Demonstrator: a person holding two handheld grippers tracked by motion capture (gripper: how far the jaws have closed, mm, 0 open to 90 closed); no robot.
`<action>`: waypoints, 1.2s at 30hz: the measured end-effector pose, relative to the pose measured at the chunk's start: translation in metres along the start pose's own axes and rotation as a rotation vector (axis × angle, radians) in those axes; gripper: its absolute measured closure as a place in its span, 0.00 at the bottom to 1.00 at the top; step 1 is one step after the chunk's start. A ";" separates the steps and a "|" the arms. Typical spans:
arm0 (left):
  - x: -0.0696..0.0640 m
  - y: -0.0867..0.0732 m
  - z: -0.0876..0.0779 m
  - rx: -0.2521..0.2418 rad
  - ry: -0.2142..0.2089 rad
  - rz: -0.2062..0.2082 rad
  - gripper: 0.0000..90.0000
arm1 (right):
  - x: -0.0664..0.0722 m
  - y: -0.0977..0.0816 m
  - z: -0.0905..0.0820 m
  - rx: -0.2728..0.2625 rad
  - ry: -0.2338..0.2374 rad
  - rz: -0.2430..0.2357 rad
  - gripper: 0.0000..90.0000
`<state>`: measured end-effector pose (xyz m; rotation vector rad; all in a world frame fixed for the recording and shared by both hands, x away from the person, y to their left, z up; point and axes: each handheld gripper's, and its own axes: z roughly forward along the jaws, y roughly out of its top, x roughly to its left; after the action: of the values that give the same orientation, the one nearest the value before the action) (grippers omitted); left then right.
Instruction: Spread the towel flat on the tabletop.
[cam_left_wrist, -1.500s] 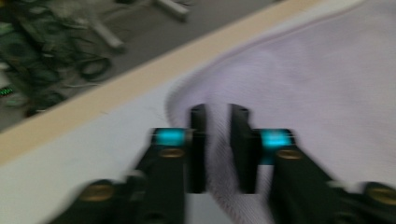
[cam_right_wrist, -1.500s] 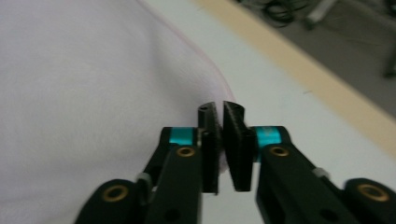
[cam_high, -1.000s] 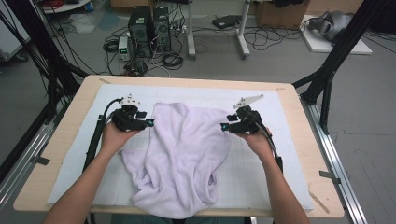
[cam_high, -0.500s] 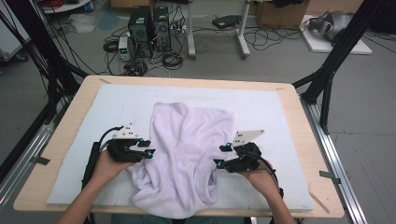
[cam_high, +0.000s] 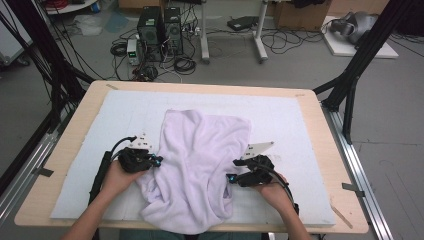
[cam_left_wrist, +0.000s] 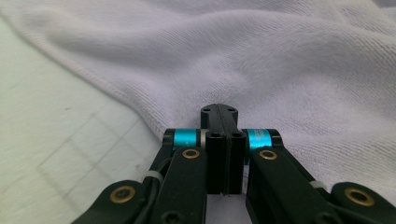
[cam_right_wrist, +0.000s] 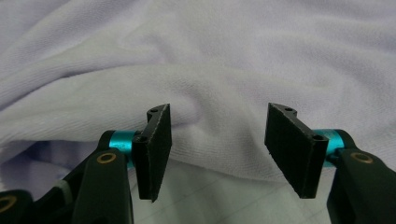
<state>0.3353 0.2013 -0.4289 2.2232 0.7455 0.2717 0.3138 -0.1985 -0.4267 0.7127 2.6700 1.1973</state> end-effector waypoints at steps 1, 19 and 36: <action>0.001 -0.001 -0.003 -0.009 0.001 -0.008 1.00 | 0.002 0.000 -0.004 -0.014 0.000 -0.008 0.45; -0.050 -0.013 -0.018 -0.040 -0.126 0.071 0.54 | 0.040 -0.013 -0.006 -0.011 0.113 -0.086 0.52; -0.038 -0.002 -0.022 -0.143 -0.122 -0.001 0.94 | 0.023 0.002 -0.012 -0.031 0.048 -0.078 0.94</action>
<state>0.2949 0.1935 -0.4142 2.0841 0.6418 0.1809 0.2906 -0.1948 -0.4154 0.5764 2.6844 1.2487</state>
